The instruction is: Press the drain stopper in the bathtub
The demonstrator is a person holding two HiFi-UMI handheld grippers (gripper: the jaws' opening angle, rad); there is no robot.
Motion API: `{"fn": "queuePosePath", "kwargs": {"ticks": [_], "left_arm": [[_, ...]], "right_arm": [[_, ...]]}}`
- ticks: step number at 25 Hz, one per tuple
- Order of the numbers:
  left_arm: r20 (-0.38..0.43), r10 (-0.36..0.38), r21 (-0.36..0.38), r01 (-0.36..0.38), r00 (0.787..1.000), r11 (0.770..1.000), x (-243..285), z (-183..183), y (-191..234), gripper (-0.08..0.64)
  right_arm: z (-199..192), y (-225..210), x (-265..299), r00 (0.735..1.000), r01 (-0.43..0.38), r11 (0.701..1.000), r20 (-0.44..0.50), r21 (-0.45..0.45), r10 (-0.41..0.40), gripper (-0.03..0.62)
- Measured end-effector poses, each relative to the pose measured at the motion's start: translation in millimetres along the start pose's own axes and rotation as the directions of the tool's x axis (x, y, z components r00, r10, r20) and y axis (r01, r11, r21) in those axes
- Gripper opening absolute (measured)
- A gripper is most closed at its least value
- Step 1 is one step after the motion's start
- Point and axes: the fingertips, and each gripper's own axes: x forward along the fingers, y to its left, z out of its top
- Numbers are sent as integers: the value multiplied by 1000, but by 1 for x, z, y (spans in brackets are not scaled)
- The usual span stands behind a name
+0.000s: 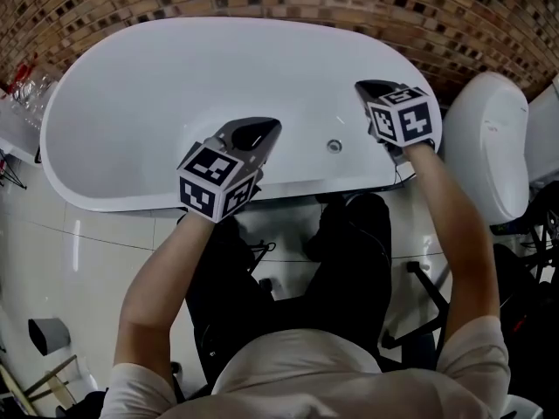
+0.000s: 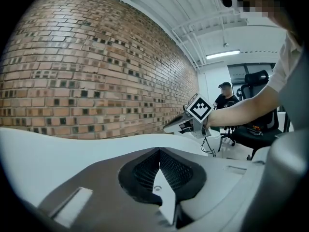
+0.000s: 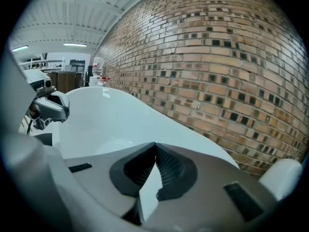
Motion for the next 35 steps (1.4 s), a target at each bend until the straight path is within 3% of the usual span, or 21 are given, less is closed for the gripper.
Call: {"fn": "queuePosePath", "kwargs": {"ticks": [26, 35], "left_arm": [[-105, -39, -128, 26, 994, 991, 97, -32, 50, 8], [-170, -81, -170, 52, 982, 984, 132, -55, 57, 8]], "right_arm": [[-45, -49, 121, 988, -5, 1000, -152, 20, 8, 15], [-91, -56, 174, 965, -7, 1000, -263, 28, 14, 15]]}}
